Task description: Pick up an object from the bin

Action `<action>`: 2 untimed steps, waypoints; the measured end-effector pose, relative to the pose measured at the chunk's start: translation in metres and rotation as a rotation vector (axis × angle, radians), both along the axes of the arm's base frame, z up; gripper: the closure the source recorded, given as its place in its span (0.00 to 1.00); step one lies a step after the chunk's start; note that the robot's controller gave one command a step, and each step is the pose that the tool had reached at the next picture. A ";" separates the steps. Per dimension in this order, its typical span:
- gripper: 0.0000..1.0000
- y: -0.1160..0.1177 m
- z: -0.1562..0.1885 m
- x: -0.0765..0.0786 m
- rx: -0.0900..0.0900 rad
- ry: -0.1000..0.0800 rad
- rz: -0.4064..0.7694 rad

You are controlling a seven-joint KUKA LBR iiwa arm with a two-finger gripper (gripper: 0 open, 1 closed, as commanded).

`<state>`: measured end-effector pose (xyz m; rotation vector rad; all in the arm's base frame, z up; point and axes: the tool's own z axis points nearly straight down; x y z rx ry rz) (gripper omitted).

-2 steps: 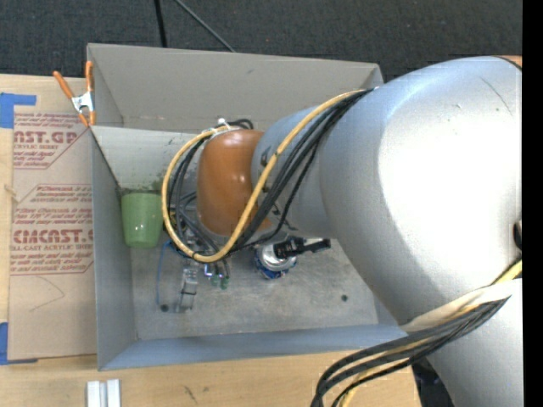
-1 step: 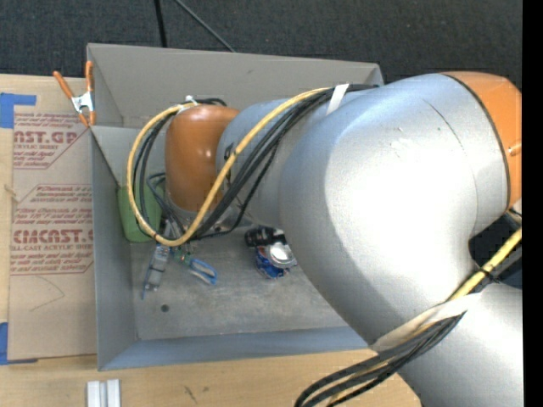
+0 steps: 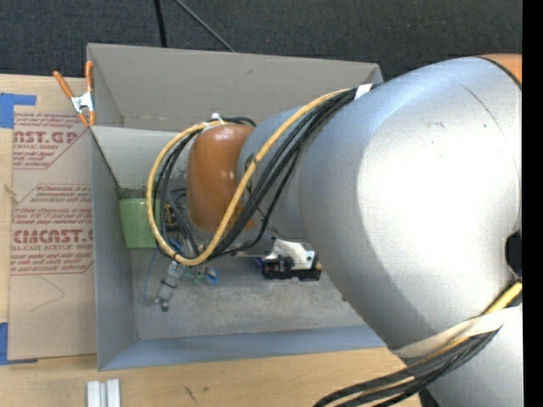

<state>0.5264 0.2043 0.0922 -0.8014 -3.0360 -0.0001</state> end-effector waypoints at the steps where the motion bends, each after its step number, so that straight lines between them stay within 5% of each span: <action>1: 0.00 0.016 -0.021 0.044 -0.001 0.000 -0.084; 2: 1.00 0.016 -0.020 0.044 -0.001 -0.003 -0.083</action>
Offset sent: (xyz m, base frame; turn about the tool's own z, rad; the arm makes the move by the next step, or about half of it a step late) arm 0.0442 0.0160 -0.0200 0.0843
